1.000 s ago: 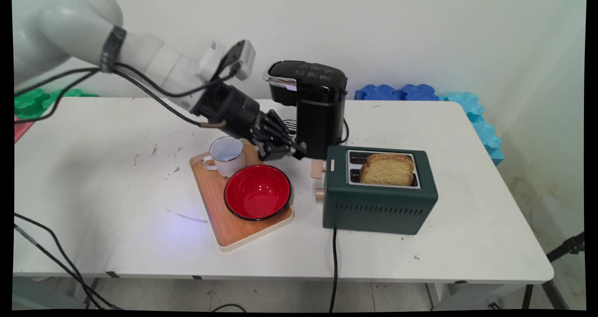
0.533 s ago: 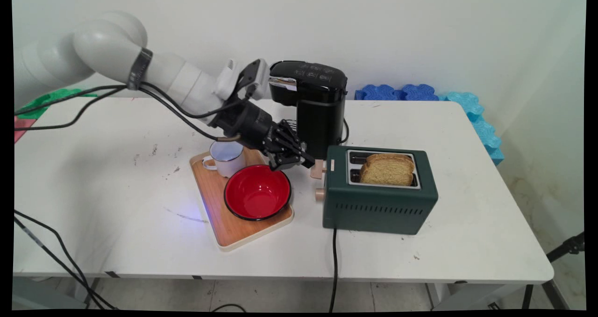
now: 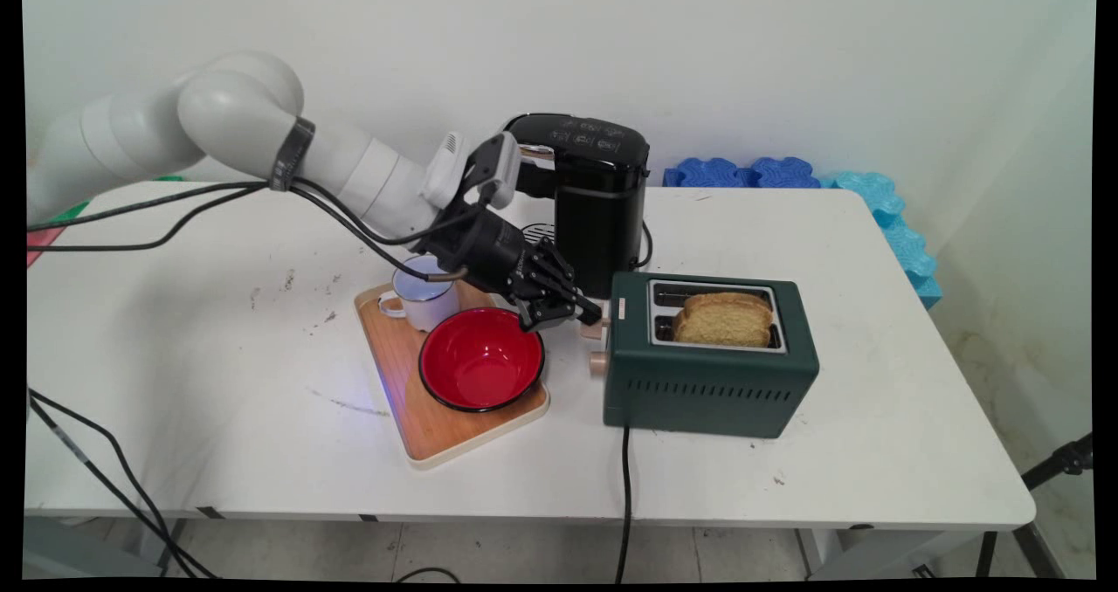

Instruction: Press the toaster switch

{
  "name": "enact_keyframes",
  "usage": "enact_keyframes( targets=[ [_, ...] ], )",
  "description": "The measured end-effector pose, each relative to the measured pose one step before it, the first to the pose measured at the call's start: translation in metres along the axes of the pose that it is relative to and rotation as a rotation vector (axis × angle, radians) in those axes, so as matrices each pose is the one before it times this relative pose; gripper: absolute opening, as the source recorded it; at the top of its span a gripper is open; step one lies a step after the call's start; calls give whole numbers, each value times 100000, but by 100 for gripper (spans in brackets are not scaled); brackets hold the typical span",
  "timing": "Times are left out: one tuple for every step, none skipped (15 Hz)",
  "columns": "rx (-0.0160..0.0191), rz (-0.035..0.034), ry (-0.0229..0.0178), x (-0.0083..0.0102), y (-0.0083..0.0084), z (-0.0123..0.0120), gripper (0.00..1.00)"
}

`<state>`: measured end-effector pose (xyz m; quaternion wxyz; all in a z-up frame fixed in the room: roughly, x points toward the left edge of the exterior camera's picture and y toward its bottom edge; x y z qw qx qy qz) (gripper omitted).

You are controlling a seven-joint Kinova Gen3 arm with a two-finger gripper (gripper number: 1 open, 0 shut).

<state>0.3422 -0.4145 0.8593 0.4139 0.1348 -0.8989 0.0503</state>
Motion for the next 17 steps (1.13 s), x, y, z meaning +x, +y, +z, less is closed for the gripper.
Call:
enact_keyframes(
  targets=[
    [24,139,-82,-89,-18,153,0],
    [61,229,-164,-146,-43,260,0],
    [265,112,-201,-152,-57,185,0],
    [262,136,-251,-161,-62,222,0],
    [258,107,-257,-143,-83,225,0],
    [243,51,-228,-144,-61,162,0],
    [230,28,-272,-154,-66,190,0],
    [215,-14,-281,-154,-56,188,0],
    [183,-58,-247,-133,-39,149,0],
    [171,-60,-265,-141,-27,171,0],
    [133,-48,-229,-111,-14,142,0],
    [132,-110,-214,-114,-13,157,0],
    [99,-70,-205,-93,-1,151,0],
    [89,-60,-157,-79,-2,120,0],
    [90,-34,-141,-77,-7,127,0],
    [48,-27,-87,-41,-7,79,0],
    [45,15,-110,-45,-6,109,0]
  ],
)
